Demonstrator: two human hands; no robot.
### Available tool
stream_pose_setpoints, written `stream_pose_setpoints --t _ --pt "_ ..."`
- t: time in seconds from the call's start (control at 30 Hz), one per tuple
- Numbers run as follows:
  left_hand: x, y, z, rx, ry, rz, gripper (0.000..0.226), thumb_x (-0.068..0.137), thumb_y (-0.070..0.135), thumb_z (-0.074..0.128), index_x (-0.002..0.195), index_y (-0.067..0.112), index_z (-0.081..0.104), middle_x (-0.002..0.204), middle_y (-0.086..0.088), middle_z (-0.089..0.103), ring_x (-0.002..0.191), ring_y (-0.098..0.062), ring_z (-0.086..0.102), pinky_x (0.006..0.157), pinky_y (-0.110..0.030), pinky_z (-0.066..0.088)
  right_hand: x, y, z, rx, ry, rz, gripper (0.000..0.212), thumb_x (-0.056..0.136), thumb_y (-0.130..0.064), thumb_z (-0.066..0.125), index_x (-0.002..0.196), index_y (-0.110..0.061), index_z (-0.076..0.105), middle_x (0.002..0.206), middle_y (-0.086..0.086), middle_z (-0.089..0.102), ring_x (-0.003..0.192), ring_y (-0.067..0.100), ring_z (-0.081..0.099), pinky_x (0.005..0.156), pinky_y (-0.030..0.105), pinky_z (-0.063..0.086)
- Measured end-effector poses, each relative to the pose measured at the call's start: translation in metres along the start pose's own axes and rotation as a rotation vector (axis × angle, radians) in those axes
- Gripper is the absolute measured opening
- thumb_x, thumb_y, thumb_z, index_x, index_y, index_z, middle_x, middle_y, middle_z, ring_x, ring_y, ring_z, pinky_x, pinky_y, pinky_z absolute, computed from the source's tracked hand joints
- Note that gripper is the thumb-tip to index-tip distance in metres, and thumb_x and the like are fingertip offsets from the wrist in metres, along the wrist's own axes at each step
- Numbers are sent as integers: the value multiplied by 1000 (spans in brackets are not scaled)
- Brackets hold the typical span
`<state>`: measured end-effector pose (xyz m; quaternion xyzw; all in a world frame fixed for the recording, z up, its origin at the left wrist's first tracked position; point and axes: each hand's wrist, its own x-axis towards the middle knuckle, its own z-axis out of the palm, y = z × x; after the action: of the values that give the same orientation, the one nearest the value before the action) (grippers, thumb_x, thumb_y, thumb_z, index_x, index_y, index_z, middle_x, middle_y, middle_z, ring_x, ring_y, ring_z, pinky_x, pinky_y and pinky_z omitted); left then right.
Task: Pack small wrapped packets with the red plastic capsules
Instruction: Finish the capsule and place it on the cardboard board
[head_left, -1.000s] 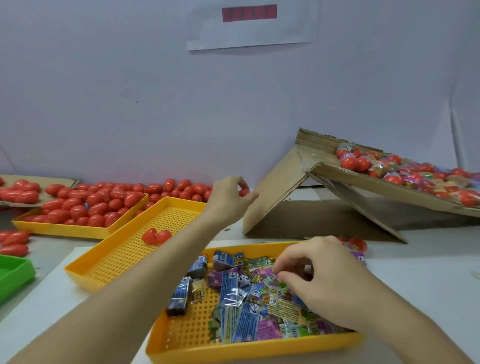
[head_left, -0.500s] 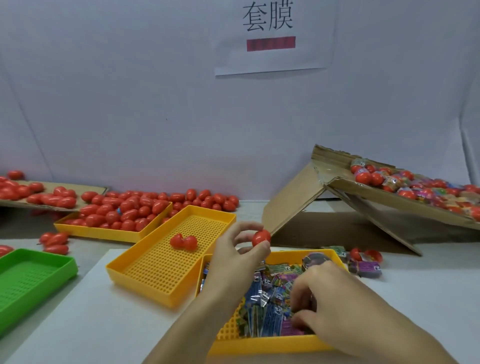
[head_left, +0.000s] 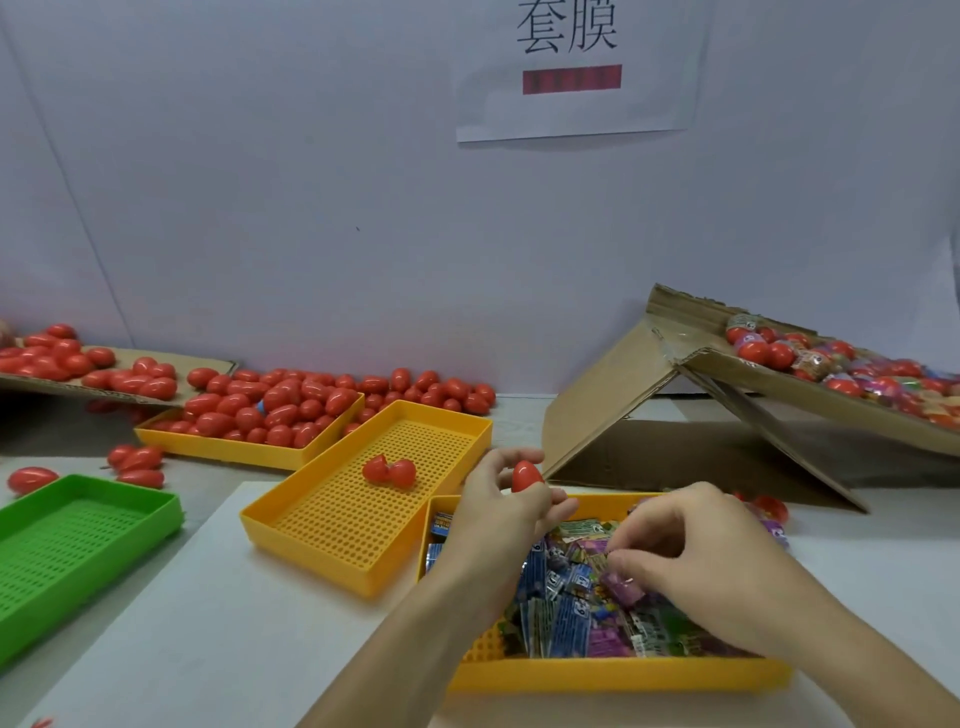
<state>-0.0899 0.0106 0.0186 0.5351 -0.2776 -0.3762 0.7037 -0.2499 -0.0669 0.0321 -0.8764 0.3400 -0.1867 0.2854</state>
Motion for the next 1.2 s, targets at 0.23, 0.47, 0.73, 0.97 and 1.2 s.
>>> stream_pose_setpoints --t 0.23,0.47,0.73,0.97,1.2 --pt "0 -7 0 212 -115 1 16 91 2 60 96 15 66 75 -7 55 53 -8 57 67 -32 56 2 5 -7 281 104 78 13 83 -28 78 70 -31 79 69 -15 74 70 -4 68 54 11 45" --pt "-6 -4 0 503 -229 208 17 85 35 77 86 18 75 59 3 56 43 -5 49 46 -21 43 3 5 -6 455 155 87 9 87 -25 74 80 -26 80 70 -6 75 69 2 70 52 9 45" --pt "-5 -5 1 690 -268 172 11 88 21 75 78 24 71 62 9 57 43 1 48 49 -17 42 7 11 -6 580 265 167 12 90 -18 71 82 -25 77 72 1 75 74 13 72 55 18 56" --pt "-7 -4 0 730 -230 341 18 88 39 72 105 33 70 56 15 55 58 0 54 58 -14 44 7 11 -5 682 247 189 7 89 -22 71 90 -24 77 79 2 76 79 16 73 61 24 58" --pt "-9 -1 2 627 -208 402 11 96 28 64 89 32 72 56 15 58 47 1 53 49 -15 42 6 5 -3 740 130 172 12 89 -22 69 95 -19 78 83 2 77 70 8 70 65 29 53"
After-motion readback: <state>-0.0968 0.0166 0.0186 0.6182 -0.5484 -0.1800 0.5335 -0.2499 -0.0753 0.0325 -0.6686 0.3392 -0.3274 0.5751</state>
